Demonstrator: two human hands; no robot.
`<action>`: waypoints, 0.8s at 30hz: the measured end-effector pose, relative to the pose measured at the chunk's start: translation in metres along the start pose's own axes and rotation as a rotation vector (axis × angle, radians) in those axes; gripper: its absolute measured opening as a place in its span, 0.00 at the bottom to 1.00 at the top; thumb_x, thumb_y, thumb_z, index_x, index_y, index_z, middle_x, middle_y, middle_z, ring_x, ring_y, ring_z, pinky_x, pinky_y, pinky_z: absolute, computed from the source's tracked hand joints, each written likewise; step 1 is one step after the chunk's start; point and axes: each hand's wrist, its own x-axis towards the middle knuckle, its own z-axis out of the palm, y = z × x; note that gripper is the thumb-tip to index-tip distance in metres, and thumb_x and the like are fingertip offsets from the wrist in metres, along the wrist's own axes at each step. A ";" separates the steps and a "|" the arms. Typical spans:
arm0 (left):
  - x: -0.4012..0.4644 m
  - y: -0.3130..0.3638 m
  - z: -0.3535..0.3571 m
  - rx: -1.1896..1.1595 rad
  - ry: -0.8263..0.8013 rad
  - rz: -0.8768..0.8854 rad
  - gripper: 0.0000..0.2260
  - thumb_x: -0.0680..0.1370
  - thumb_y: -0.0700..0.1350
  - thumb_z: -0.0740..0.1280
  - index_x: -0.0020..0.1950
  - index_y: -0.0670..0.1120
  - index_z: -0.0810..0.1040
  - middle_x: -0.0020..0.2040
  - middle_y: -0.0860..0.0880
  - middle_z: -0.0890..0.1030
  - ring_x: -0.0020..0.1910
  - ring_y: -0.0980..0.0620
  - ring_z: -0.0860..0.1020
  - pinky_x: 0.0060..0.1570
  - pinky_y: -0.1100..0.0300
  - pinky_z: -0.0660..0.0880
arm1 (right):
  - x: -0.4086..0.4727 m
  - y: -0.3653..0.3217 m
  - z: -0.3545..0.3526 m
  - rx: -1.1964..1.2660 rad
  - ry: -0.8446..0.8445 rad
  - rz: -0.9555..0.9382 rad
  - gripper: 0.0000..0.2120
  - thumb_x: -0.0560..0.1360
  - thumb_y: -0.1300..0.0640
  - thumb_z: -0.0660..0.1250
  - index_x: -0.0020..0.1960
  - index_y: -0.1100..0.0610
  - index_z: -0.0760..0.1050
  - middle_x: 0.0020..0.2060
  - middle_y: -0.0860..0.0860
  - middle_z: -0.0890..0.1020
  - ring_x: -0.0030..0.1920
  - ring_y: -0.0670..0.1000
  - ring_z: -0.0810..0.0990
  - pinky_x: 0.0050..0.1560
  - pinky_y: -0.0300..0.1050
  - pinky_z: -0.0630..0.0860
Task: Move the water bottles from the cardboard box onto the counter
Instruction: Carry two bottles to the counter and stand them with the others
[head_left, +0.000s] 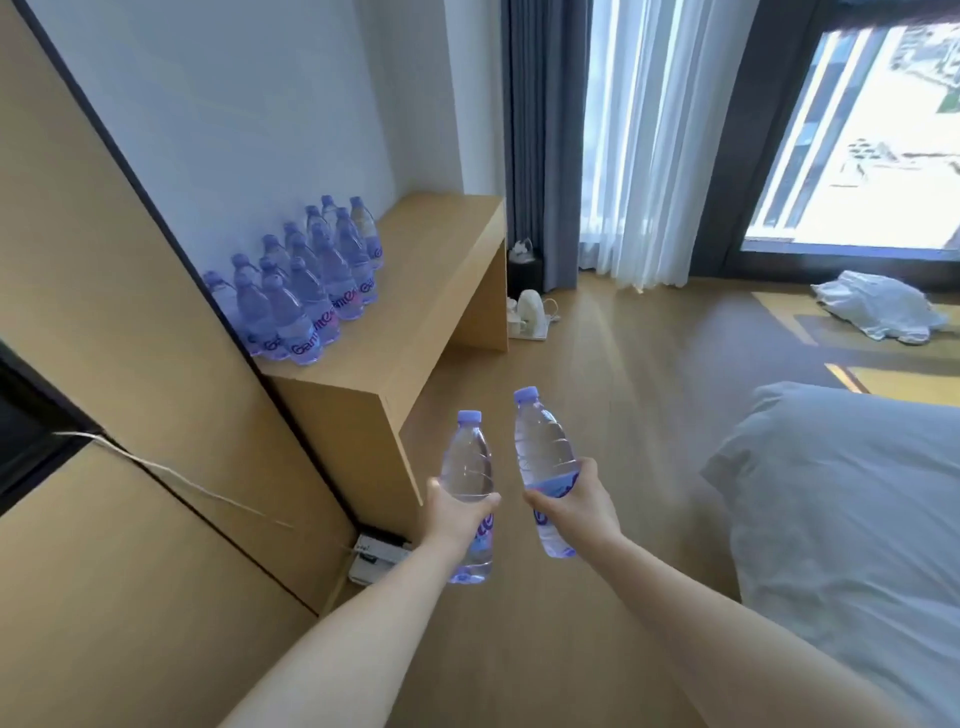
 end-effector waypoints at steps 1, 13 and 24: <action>0.015 0.013 0.003 -0.023 0.012 -0.006 0.33 0.67 0.51 0.78 0.65 0.43 0.67 0.58 0.47 0.77 0.57 0.46 0.76 0.54 0.56 0.73 | 0.020 -0.011 -0.002 -0.006 -0.016 -0.010 0.23 0.64 0.46 0.74 0.51 0.45 0.64 0.41 0.39 0.78 0.37 0.37 0.77 0.32 0.38 0.69; 0.243 0.139 0.038 -0.111 0.093 -0.006 0.27 0.67 0.54 0.76 0.60 0.47 0.69 0.51 0.49 0.80 0.47 0.49 0.79 0.43 0.57 0.73 | 0.266 -0.100 0.027 0.000 -0.063 -0.102 0.22 0.63 0.45 0.75 0.47 0.43 0.65 0.38 0.40 0.80 0.34 0.38 0.80 0.31 0.37 0.72; 0.433 0.246 0.046 -0.113 0.028 -0.059 0.29 0.65 0.56 0.76 0.58 0.47 0.68 0.52 0.48 0.79 0.50 0.47 0.79 0.51 0.55 0.76 | 0.461 -0.188 0.049 -0.052 -0.039 -0.082 0.21 0.64 0.44 0.75 0.45 0.46 0.63 0.39 0.43 0.79 0.37 0.43 0.79 0.30 0.41 0.71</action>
